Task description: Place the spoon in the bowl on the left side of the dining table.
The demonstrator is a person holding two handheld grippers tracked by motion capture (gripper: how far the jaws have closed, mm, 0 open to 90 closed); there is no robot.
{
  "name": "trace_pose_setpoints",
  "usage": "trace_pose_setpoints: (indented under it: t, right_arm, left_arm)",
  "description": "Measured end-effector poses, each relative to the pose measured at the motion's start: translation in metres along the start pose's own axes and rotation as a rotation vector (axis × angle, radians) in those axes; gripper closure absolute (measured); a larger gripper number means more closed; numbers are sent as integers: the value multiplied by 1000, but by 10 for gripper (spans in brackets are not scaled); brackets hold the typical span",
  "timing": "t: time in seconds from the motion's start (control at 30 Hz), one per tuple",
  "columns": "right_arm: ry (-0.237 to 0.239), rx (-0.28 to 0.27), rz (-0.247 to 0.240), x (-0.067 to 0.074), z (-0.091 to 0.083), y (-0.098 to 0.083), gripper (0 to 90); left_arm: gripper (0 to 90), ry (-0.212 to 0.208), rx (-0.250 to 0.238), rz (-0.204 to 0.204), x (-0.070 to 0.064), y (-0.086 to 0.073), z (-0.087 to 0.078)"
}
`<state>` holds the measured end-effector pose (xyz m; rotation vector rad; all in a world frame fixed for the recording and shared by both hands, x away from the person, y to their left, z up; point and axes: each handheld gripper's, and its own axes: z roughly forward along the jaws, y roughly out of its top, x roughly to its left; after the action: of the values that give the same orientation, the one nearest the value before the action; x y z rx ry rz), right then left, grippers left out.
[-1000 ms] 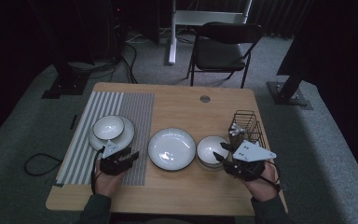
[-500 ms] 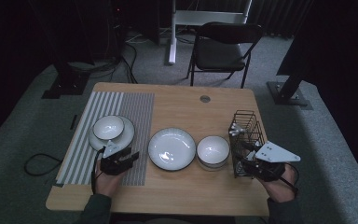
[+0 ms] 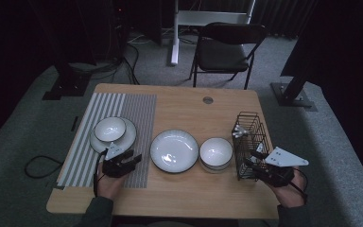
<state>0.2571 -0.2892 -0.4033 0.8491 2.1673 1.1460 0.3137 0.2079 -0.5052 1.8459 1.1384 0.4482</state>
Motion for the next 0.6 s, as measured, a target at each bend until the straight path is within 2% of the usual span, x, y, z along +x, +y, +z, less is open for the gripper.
trace_pose_setpoints:
  t: [0.2,0.23,0.4,0.6]
  right_arm:
    - [-2,9,7,-2,4,-2,704]
    - [7,1,22,-3,4,-2,749]
    - [-20,7,41,-8,3,-2,823]
    - [-29,30,57,-12,6,-2,840]
  left_arm:
    - [566,0,-2,1,0,0,0]
    - [566,0,-3,1,0,0,0]
    - [566,1,0,2,0,0,0]
    - [566,1,1,3,0,0,0]
